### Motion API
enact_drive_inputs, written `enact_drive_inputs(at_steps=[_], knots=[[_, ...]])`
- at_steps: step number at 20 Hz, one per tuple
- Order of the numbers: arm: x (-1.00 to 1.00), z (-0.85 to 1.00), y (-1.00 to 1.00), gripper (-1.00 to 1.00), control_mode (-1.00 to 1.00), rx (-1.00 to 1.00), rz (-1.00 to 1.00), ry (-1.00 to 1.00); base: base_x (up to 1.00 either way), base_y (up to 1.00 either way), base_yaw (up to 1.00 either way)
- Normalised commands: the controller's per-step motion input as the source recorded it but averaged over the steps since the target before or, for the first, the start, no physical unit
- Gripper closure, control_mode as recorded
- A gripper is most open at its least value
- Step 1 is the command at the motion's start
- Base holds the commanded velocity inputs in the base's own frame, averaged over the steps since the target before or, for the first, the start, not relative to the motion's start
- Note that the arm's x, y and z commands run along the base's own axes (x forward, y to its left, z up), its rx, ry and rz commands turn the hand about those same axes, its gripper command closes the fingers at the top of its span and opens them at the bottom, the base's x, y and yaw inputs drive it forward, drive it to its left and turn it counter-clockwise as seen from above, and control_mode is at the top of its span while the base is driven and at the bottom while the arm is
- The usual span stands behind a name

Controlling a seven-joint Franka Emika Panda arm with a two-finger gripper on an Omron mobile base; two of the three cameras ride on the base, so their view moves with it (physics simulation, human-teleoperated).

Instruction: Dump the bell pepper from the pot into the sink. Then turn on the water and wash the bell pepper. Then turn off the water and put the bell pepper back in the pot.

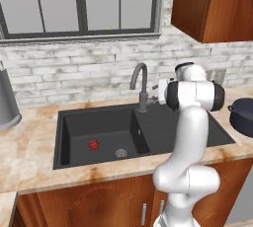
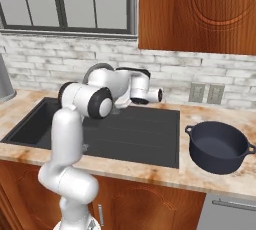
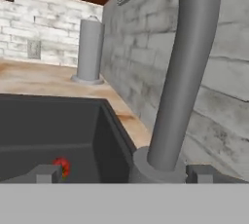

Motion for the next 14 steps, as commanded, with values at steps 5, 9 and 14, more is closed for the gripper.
enact_drive_inputs(at_steps=[5,9,14], knots=[[-0.68,0.57,0.0,-1.0,-1.0,0.0,-0.07,-0.12,0.0,0.0,0.0],[-1.0,0.53,0.04,-1.0,-1.0,0.0,-0.1,-0.06,0.0,0.0,0.0],[-1.0,0.57,0.22,-1.0,-1.0,0.0,-0.13,-0.01,0.0,0.0,0.0]])
